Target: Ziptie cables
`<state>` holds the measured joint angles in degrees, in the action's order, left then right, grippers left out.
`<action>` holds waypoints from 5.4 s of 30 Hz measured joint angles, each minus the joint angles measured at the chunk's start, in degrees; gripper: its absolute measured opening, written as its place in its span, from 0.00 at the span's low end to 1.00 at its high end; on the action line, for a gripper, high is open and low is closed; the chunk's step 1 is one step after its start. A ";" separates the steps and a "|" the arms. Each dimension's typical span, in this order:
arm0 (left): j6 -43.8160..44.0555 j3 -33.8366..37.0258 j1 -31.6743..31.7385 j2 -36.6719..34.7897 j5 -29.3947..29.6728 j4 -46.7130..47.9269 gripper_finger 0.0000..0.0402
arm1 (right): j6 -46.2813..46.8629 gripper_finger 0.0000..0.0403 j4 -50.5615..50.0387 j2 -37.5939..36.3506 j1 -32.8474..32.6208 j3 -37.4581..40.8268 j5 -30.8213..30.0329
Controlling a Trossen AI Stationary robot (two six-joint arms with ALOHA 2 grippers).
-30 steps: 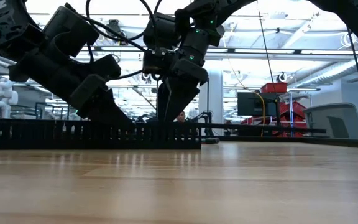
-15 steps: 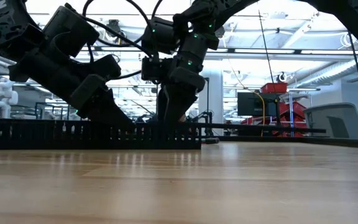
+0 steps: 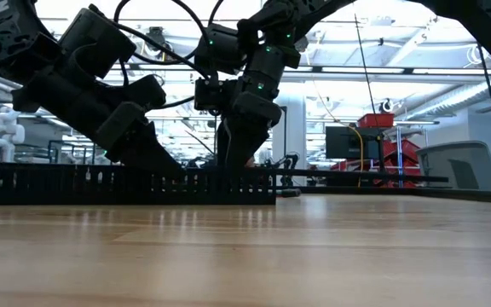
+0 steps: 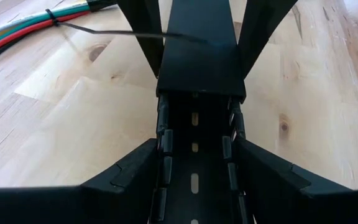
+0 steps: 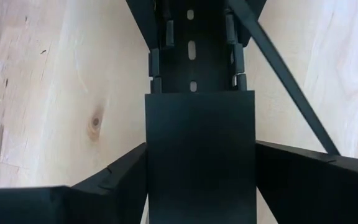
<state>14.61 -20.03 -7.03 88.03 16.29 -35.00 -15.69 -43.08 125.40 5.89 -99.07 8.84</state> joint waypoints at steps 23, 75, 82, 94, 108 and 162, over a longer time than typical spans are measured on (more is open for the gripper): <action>-0.02 0.00 -0.09 0.00 -0.44 -0.07 0.52 | -0.18 0.60 2.17 -0.02 -1.46 0.04 1.08; 0.30 -0.87 -2.12 0.11 -1.15 -1.55 0.52 | 1.13 0.63 5.73 0.90 -2.97 -0.09 -0.46; 0.14 -0.92 -2.16 0.09 -1.88 -1.53 0.52 | 1.17 0.63 5.38 0.90 -3.02 -0.11 -0.74; 0.68 -1.09 -2.19 0.24 -2.91 0.35 0.55 | 1.50 0.63 4.69 1.05 -2.95 -0.07 -1.22; 4.15 -1.01 -1.99 0.33 -3.14 0.98 0.88 | 1.08 0.63 4.82 1.05 -2.86 -0.02 -1.66; 10.03 -0.87 -5.38 -5.51 4.68 13.53 0.92 | 0.01 0.63 4.66 1.36 -2.82 0.59 -1.62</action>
<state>24.64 -20.91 -12.41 82.52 20.97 -21.47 -15.68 -38.42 126.76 3.07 -98.48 7.21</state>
